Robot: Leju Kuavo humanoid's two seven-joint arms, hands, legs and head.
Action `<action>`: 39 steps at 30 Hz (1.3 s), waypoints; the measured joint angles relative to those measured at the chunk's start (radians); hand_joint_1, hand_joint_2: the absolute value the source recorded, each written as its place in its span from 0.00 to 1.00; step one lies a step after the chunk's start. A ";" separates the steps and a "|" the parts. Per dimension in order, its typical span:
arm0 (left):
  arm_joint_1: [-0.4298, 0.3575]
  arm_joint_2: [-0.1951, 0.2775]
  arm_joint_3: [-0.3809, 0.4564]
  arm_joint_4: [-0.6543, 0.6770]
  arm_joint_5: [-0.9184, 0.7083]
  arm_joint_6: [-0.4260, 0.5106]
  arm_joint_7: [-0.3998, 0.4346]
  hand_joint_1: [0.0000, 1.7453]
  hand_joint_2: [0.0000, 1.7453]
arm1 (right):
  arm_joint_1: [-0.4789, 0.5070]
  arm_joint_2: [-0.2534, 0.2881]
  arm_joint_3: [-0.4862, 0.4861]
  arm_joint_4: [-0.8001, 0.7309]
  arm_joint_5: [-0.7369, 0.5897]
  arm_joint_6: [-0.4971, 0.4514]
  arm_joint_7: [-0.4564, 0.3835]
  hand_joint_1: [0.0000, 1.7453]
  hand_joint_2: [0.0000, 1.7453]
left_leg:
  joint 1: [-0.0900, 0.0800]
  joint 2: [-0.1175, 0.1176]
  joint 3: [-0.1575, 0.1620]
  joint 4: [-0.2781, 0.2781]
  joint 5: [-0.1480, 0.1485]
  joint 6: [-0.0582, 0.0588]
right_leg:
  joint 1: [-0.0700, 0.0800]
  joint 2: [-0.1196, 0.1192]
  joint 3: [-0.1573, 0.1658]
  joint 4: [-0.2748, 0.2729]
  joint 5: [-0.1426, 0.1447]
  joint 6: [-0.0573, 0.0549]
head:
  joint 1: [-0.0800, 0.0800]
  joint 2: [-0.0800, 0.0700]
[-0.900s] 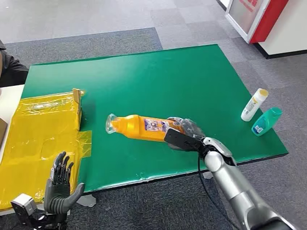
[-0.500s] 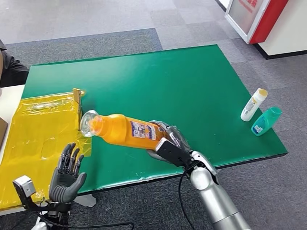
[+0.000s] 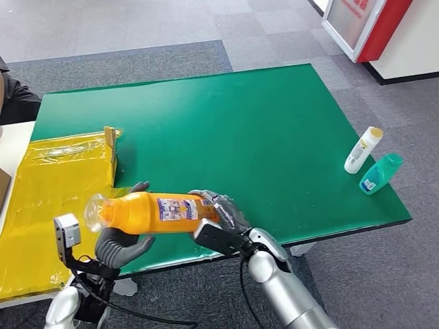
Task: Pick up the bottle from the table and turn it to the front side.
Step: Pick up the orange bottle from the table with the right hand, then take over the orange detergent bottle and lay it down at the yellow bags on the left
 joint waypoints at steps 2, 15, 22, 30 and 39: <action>-0.022 0.021 -0.032 0.000 -0.029 0.030 0.008 0.00 1.00 | 0.000 0.001 0.012 0.018 0.008 -0.006 -0.004 1.00 1.00 | 0.000 0.000 0.000 0.000 0.000 0.000 | 0.000 0.000 0.000 0.000 0.000 0.000 | 0.000 0.000; -0.087 0.074 -0.126 -0.004 -0.210 0.130 0.002 1.00 1.00 | 0.003 0.002 0.033 0.055 0.010 -0.023 -0.004 1.00 1.00 | 0.000 0.000 0.000 0.000 0.000 0.000 | 0.000 0.000 0.000 0.000 0.000 0.000 | 0.000 0.000; -0.089 0.076 -0.132 -0.010 -0.232 0.129 -0.021 1.00 1.00 | 0.006 0.002 0.036 0.055 0.008 -0.023 -0.004 0.00 1.00 | 0.000 0.000 0.000 0.000 0.000 0.000 | 0.000 0.000 0.000 0.000 0.000 0.000 | 0.000 0.000; -0.080 0.101 -0.139 -0.060 -0.283 0.131 -0.066 1.00 1.00 | 0.021 0.002 0.027 0.031 -0.039 -0.032 -0.004 0.00 1.00 | 0.000 0.000 0.000 0.000 0.000 0.000 | 0.000 0.000 0.000 0.000 0.000 0.000 | 0.000 0.000; -0.078 0.226 -0.110 -0.197 -0.543 0.192 0.105 1.00 1.00 | 0.069 0.000 -0.101 -0.059 -0.060 -0.042 0.016 0.00 1.00 | 0.000 0.000 0.000 0.000 0.000 -0.001 | 0.000 0.000 -0.001 0.000 0.000 0.000 | 0.000 0.000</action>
